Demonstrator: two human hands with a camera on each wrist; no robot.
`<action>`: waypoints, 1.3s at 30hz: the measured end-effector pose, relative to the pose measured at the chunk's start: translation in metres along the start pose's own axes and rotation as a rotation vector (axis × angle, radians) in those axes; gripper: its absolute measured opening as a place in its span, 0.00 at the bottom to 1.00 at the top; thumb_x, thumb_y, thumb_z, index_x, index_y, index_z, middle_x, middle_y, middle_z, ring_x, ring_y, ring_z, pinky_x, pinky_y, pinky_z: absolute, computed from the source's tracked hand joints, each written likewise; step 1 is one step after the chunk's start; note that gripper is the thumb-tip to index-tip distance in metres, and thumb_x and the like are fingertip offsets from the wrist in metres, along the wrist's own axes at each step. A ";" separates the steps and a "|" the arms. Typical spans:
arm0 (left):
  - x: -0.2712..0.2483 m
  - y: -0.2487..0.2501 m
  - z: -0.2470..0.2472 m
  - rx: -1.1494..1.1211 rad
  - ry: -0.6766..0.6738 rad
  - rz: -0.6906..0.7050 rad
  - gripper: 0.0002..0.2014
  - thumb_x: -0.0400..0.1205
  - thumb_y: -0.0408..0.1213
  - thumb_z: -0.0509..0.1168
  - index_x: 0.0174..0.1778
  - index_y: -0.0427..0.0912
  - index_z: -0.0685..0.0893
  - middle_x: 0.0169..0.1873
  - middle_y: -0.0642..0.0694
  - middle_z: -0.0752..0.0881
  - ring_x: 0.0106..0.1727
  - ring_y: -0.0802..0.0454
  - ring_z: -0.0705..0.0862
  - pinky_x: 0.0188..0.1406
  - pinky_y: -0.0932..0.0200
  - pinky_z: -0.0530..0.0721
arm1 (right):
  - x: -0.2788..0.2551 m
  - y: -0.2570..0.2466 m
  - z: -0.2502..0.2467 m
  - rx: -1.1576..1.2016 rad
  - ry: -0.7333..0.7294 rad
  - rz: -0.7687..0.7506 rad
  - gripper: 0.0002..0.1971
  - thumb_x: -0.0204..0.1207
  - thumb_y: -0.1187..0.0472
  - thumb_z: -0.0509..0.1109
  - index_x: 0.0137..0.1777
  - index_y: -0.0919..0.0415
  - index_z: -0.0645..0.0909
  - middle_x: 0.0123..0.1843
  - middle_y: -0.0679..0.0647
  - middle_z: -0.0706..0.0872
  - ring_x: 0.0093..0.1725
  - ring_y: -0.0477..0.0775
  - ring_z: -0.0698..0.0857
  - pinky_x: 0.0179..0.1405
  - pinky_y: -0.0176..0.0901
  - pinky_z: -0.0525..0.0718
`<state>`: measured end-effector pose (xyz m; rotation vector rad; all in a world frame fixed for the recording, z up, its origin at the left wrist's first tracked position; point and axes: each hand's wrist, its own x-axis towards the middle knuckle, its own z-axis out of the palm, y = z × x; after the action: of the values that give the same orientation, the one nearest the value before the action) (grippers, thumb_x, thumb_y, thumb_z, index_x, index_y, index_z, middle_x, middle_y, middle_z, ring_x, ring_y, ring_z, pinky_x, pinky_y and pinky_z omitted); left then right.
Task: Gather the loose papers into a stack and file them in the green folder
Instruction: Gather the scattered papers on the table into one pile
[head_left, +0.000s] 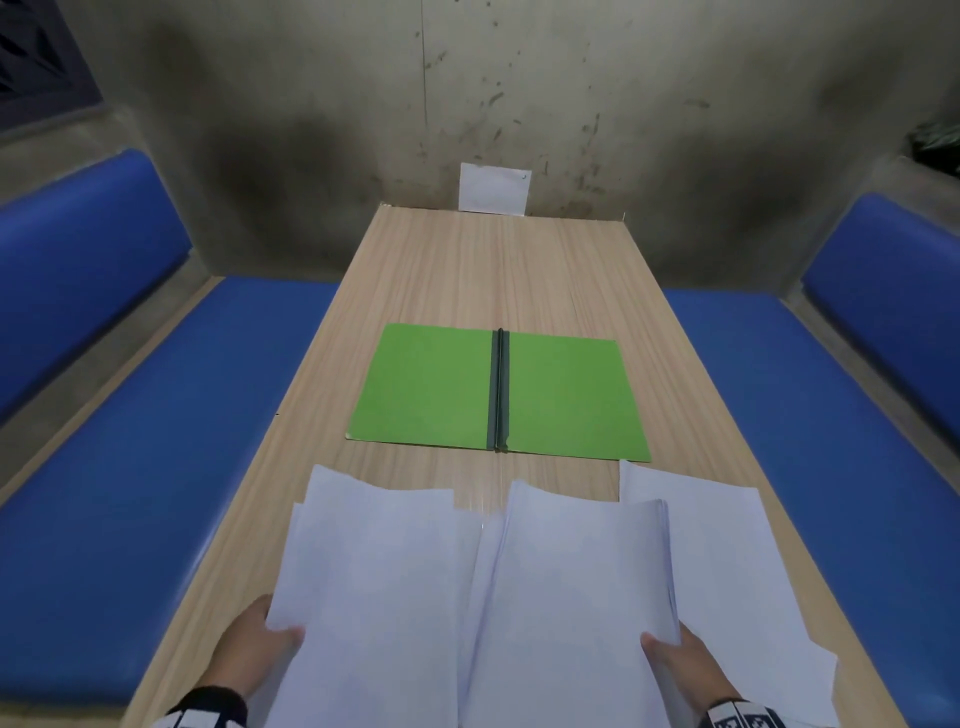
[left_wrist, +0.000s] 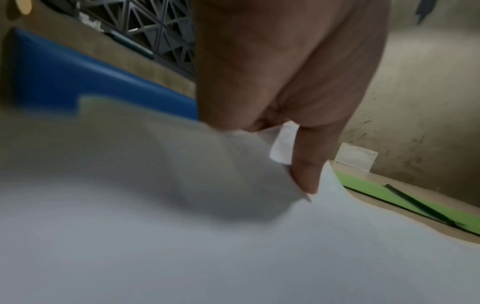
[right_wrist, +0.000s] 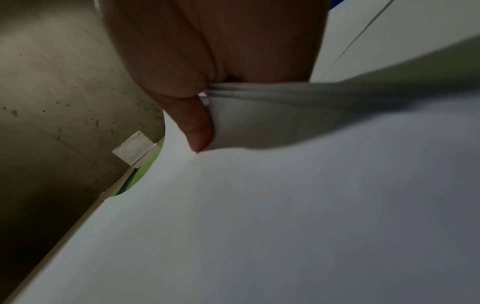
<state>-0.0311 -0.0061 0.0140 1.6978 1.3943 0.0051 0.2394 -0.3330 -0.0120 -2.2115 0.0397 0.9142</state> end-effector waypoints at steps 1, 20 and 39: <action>-0.004 0.008 -0.005 0.026 0.019 0.029 0.18 0.75 0.28 0.66 0.62 0.34 0.79 0.50 0.39 0.86 0.48 0.44 0.80 0.51 0.52 0.76 | -0.001 -0.001 0.000 -0.001 0.001 -0.002 0.20 0.78 0.67 0.65 0.69 0.70 0.75 0.67 0.68 0.82 0.56 0.58 0.80 0.64 0.49 0.76; -0.039 0.127 -0.030 -0.758 -0.496 0.380 0.23 0.59 0.38 0.82 0.49 0.36 0.89 0.47 0.35 0.91 0.42 0.43 0.91 0.38 0.54 0.90 | -0.025 -0.072 0.009 0.466 -0.118 -0.205 0.11 0.79 0.72 0.64 0.59 0.67 0.79 0.47 0.64 0.88 0.47 0.63 0.87 0.46 0.51 0.85; -0.042 0.126 0.044 -0.614 -0.178 0.338 0.10 0.77 0.33 0.69 0.53 0.46 0.85 0.42 0.48 0.93 0.48 0.47 0.90 0.45 0.54 0.86 | -0.062 -0.118 0.011 0.649 -0.145 -0.467 0.22 0.68 0.54 0.77 0.59 0.64 0.83 0.44 0.49 0.93 0.43 0.43 0.91 0.47 0.36 0.88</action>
<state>0.0742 -0.0598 0.0894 1.3477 0.8402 0.4199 0.2197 -0.2542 0.0941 -1.4614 -0.2113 0.6698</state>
